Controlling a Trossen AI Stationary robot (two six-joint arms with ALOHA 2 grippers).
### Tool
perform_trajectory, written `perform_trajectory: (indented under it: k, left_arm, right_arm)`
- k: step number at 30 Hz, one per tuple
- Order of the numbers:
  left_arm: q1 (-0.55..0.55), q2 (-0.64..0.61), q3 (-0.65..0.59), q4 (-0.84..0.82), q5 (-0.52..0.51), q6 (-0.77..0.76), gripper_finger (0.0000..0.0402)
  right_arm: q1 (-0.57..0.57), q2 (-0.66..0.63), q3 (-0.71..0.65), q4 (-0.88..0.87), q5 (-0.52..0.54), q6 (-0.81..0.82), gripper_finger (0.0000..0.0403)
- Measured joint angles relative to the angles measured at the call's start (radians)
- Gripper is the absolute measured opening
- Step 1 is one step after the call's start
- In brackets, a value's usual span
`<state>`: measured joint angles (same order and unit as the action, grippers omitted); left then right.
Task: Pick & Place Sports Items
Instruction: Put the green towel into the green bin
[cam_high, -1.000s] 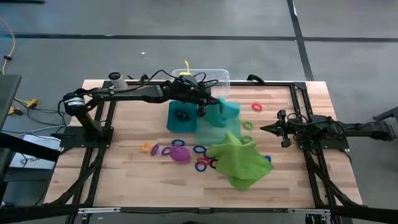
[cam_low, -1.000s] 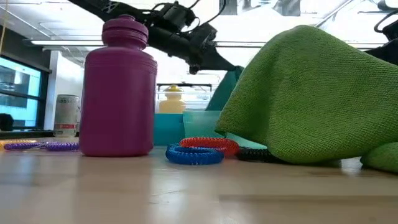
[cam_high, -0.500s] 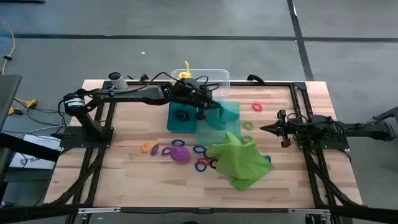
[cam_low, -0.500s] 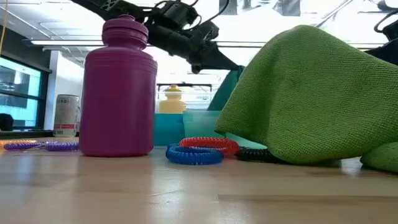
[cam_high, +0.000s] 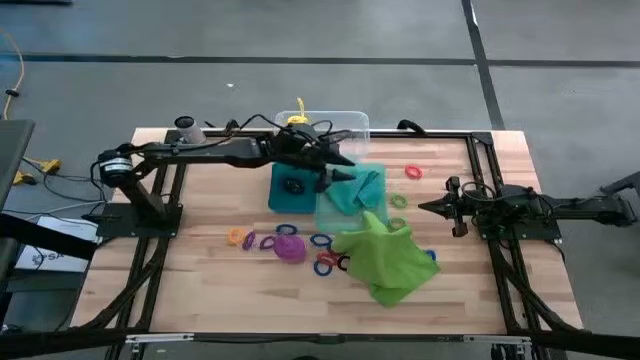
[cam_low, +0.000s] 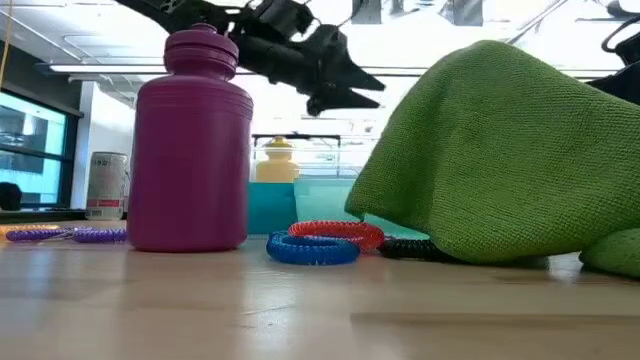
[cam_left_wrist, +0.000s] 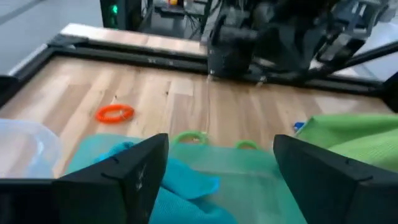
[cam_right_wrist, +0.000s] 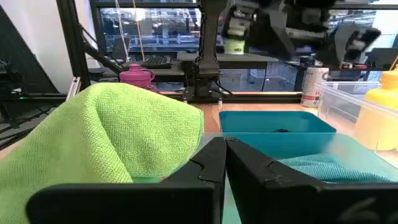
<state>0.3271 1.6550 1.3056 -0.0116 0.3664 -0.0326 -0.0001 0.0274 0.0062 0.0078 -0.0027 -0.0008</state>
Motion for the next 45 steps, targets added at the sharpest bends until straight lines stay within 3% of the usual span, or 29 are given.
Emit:
perform_trajectory:
  k: [8, 23, 27, 32, 41, 45]
  left_arm:
    - [-0.019, -0.16, 0.0, -0.131, 0.001, 0.018, 0.0236]
    - [-0.168, -0.44, -0.017, -0.367, -0.003, 0.154, 0.0236]
    - [-0.213, -0.501, -0.114, -0.336, -0.067, 0.16, 0.0236]
    - [-0.243, -0.577, -0.323, -0.186, -0.168, 0.121, 0.0236]
    - [-0.244, -0.649, -0.52, -0.071, -0.188, 0.066, 0.0236]
    - [-0.244, -0.753, -0.66, 0.041, -0.2, 0.042, 0.0236]
  right_arm:
    - [0.0, 0.0, 0.0, 0.0, 0.0, 0.0, 0.0]
    - [0.0, 0.0, 0.0, 0.0, 0.0, 0.0, 0.0]
    - [0.0, 0.0, 0.0, 0.0, 0.0, 0.0, 0.0]
    - [0.0, 0.0, 0.0, 0.0, 0.0, 0.0, 0.0]
    - [0.0, 0.0, 0.0, 0.0, 0.0, 0.0, 0.0]
    - [0.0, 0.0, 0.0, 0.0, 0.0, 0.0, 0.0]
